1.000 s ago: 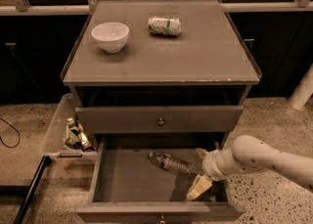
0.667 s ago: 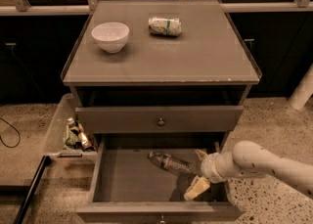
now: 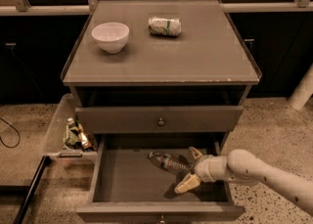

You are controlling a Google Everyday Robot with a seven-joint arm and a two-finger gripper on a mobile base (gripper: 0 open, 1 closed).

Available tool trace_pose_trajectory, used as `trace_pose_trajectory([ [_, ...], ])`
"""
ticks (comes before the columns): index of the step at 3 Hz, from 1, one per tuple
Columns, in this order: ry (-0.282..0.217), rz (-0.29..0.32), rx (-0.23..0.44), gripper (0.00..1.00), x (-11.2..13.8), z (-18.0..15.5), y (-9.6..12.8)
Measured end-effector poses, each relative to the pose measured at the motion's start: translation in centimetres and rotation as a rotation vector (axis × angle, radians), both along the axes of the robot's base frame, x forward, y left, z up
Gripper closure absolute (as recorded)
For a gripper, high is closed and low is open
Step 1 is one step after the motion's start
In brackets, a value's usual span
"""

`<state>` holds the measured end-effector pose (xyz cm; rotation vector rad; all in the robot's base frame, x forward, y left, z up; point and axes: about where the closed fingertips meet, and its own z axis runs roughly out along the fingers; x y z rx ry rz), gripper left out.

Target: Pick water bottle from middle drawer and place on counter

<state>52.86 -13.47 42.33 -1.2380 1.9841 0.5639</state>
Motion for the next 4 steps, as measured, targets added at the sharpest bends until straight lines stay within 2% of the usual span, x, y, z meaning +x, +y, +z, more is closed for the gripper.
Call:
trace_pose_trajectory([
  [2,-0.041,0.005,0.023,0.00,2.7,-1.9,2.3],
  [4,-0.017,-0.025,-0.002,0.00,4.1,-4.9,2.5],
])
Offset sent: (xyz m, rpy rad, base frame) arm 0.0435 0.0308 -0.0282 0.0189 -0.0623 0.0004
